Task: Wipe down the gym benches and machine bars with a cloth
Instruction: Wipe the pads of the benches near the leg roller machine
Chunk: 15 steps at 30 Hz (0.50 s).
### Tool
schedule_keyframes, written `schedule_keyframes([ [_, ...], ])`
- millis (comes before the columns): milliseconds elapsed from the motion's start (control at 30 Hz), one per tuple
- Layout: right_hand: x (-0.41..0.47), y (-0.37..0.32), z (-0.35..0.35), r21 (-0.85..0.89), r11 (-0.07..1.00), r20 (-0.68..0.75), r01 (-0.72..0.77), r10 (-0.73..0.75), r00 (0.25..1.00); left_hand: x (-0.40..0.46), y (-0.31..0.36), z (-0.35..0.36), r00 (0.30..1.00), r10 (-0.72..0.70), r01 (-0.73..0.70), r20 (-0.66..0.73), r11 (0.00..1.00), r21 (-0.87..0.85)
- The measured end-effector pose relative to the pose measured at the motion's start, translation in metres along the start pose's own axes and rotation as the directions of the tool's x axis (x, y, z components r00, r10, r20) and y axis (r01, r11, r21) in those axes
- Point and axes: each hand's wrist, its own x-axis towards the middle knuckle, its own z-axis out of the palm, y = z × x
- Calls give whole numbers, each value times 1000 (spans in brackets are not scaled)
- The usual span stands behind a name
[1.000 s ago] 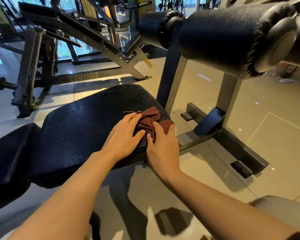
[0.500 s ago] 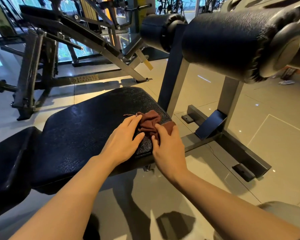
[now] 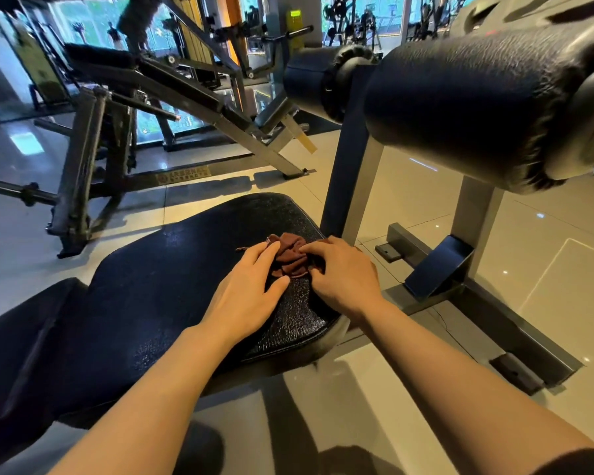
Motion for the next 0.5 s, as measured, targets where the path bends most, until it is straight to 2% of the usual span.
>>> schedule_keyframes([
  [167,18,-2,1,-112,985,81,133,-124,989,10,-10,-1,1000,-19,19,16,1000,24],
  [333,35,-9,3,-215,957,168,197,-162,972,28,-19,-10,996,-56,51,63,996,67],
  [500,59,-16,7,-229,949,234,215,-161,959,43,-30,-13,991,-106,99,81,991,90],
])
